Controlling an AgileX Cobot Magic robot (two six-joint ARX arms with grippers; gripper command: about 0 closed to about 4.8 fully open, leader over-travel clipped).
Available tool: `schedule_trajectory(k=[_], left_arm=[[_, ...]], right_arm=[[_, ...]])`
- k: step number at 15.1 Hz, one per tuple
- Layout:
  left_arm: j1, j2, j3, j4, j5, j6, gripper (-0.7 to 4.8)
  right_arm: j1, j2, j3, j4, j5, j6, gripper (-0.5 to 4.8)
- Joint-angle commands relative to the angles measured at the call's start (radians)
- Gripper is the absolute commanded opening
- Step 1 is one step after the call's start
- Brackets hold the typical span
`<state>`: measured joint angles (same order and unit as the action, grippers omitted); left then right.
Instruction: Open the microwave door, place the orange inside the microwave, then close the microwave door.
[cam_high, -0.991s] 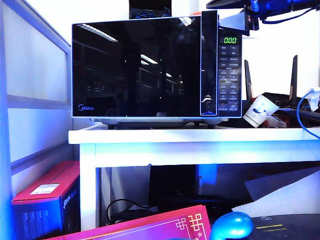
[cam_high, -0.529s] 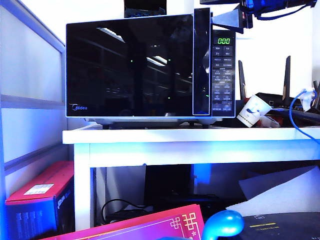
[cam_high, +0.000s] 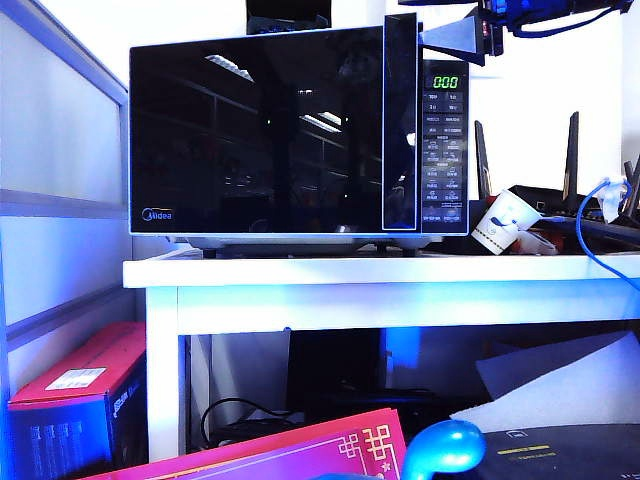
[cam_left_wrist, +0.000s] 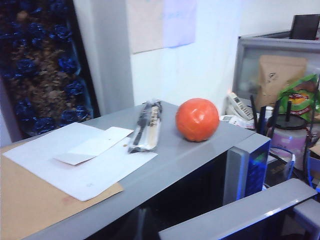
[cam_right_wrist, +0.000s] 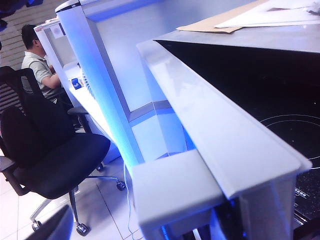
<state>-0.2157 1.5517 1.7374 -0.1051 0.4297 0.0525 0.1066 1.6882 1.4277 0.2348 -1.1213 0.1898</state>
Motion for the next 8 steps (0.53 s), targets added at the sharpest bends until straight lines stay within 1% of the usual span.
schedule_trajectory(k=[1, 2, 3, 4, 8], left_arm=[[-0.014, 0.014, 0.003, 0.010, 0.003, 0.002, -0.05], [-0.021, 0.016, 0.003, 0.010, 0.003, 0.001, -0.05], [-0.021, 0.017, 0.003, 0.010, 0.002, 0.001, -0.05], [-0.021, 0.017, 0.004, 0.010, 0.001, 0.001, -0.05], [-0.021, 0.017, 0.004, 0.010, 0.001, 0.001, -0.05]], right_arm=[[0.021, -0.012, 0.010, 0.053, -0.041, -0.007, 3.60], [0.015, -0.012, 0.010, 0.050, -0.040, -0.007, 3.98], [0.013, -0.012, 0.010, 0.050, -0.040, -0.007, 4.49], [0.001, -0.012, 0.010, 0.046, -0.033, -0.006, 4.64], [-0.015, -0.012, 0.010, 0.045, -0.013, -0.006, 4.63]])
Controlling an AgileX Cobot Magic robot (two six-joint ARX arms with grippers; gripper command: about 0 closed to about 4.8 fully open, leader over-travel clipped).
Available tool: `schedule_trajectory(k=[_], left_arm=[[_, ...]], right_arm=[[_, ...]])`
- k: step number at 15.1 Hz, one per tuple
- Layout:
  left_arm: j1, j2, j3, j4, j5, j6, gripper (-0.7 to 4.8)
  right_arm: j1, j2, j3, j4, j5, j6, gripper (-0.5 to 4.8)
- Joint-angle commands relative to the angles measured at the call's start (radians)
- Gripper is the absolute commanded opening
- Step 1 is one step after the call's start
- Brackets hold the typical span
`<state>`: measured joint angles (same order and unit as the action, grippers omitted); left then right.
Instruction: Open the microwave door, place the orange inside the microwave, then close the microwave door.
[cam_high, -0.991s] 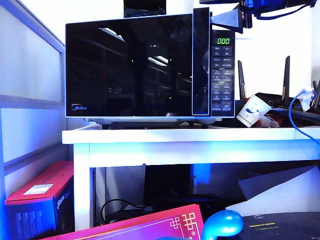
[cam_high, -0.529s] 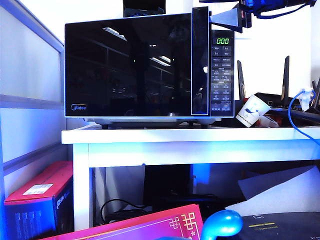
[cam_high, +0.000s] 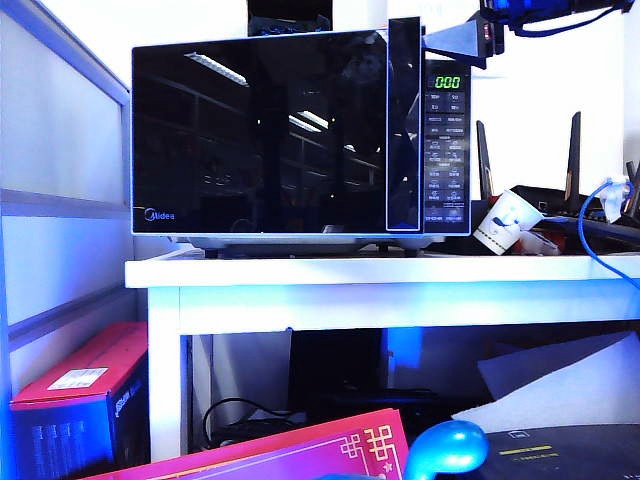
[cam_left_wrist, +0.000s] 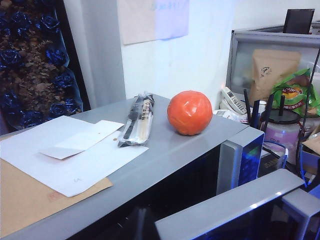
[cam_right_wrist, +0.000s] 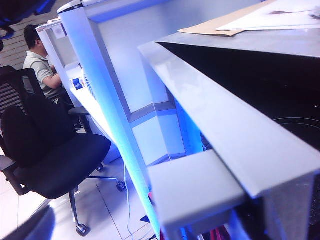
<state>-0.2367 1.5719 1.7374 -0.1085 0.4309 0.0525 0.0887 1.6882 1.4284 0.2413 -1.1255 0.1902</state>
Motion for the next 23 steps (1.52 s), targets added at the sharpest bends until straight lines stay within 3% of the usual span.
schedule_trajectory(k=[1, 8, 10, 12, 18, 20, 23], left_arm=[[0.000, -0.003, 0.004, 0.013, 0.000, 0.001, -0.05], [0.000, -0.003, 0.004, 0.018, 0.000, 0.001, -0.05], [0.000, -0.003, 0.004, 0.018, 0.000, 0.001, -0.05], [0.000, -0.003, 0.004, 0.018, 0.000, 0.000, -0.05], [0.000, -0.003, 0.004, 0.018, 0.003, 0.001, -0.05], [0.000, -0.003, 0.004, 0.016, 0.003, 0.001, -0.05], [0.000, -0.003, 0.004, 0.012, 0.003, 0.001, -0.05]], right_arm=[[-0.014, -0.012, 0.009, 0.039, -0.004, -0.007, 4.63], [-0.083, -0.052, 0.009, -0.011, 0.042, -0.042, 4.63], [-0.079, -0.051, 0.009, -0.035, 0.178, -0.145, 4.61], [-0.074, -0.051, 0.009, -0.035, 0.387, -0.172, 4.58], [-0.017, 0.005, 0.009, -0.023, 0.747, -0.296, 4.58], [0.014, 0.024, 0.009, -0.012, 0.815, -0.308, 4.58], [0.038, 0.028, 0.009, -0.004, 0.803, -0.323, 4.39]])
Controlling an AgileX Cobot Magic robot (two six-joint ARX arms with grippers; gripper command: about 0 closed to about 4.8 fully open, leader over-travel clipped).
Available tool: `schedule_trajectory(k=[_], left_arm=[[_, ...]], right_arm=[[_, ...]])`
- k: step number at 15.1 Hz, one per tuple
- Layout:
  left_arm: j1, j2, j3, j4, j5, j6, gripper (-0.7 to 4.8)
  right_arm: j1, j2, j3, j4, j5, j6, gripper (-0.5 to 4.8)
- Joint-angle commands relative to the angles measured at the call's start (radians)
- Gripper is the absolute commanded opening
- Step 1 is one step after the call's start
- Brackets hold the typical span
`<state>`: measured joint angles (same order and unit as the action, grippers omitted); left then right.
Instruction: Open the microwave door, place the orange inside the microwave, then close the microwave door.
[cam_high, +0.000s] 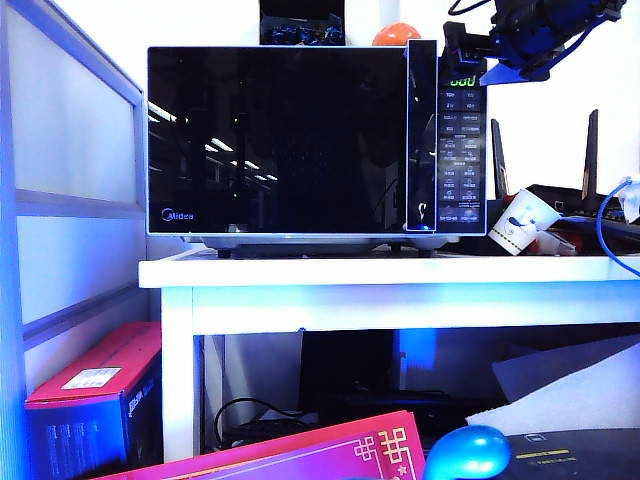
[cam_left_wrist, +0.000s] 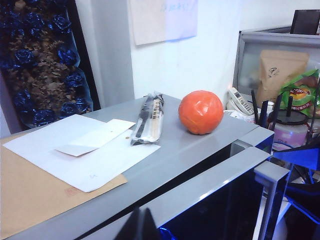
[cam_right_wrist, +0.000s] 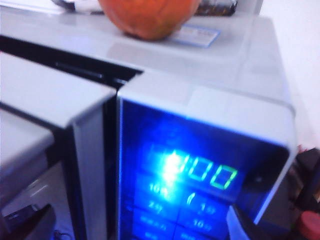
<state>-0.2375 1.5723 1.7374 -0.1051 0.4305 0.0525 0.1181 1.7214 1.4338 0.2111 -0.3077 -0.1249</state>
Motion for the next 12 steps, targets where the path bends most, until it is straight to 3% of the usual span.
schedule_trajectory(k=[1, 4, 10, 12], left_arm=[[0.000, -0.003, 0.004, 0.008, 0.003, 0.001, -0.05], [0.000, -0.003, 0.004, 0.009, 0.003, 0.001, -0.05], [0.000, -0.003, 0.004, 0.009, 0.003, 0.001, -0.05], [0.000, -0.003, 0.004, 0.008, 0.003, 0.000, -0.05]], right_arm=[[0.009, -0.006, 0.004, 0.024, -0.068, -0.007, 4.40], [0.006, -0.017, 0.005, -0.002, -0.171, -0.008, 4.40], [-0.001, -0.102, 0.005, -0.061, -0.257, -0.037, 4.39], [-0.011, -0.107, 0.018, -0.076, -0.356, -0.030, 4.37]])
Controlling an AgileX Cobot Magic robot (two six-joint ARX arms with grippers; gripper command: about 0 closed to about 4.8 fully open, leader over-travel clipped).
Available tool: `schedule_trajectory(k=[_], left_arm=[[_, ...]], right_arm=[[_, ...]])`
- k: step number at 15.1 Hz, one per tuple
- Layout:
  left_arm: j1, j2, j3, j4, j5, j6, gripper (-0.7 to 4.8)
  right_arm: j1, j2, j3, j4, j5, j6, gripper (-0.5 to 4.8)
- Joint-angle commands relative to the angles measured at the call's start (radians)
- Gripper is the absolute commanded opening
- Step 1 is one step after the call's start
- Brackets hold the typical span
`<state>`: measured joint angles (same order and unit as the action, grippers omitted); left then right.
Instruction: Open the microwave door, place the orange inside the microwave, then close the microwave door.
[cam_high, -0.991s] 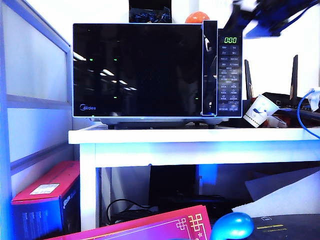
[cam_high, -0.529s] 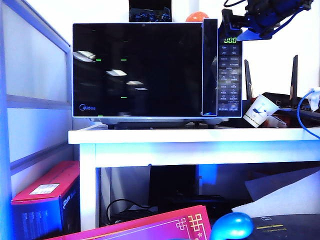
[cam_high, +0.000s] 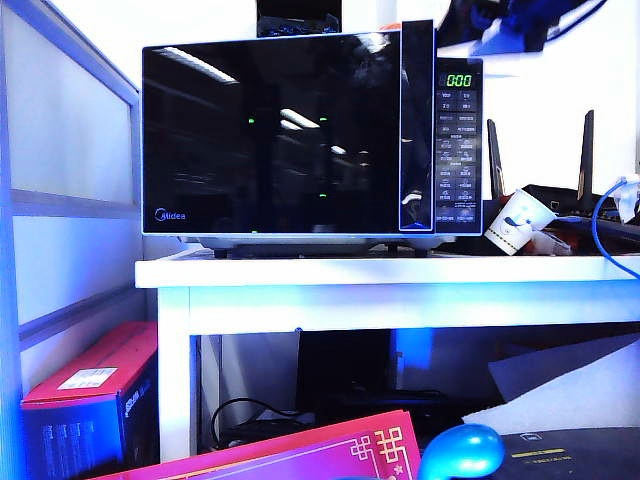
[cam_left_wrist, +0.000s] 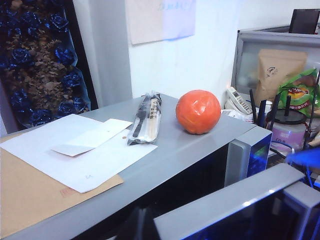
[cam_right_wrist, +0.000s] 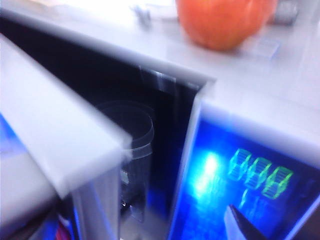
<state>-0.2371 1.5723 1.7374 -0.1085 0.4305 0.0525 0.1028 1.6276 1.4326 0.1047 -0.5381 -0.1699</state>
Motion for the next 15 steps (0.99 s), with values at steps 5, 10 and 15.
schedule_trajectory(k=[5, 10, 15], left_arm=[[0.000, -0.003, 0.004, 0.008, 0.003, 0.000, -0.05], [0.000, -0.003, 0.004, 0.002, 0.003, 0.000, -0.05], [-0.008, 0.014, 0.003, 0.016, 0.003, 0.000, -0.05]], right_arm=[[-0.008, -0.012, 0.021, 0.026, -0.327, 0.050, 4.26], [-0.010, -0.012, 0.021, 0.027, -0.537, 0.155, 4.17], [-0.011, -0.013, 0.021, 0.068, -0.654, 0.246, 4.17]])
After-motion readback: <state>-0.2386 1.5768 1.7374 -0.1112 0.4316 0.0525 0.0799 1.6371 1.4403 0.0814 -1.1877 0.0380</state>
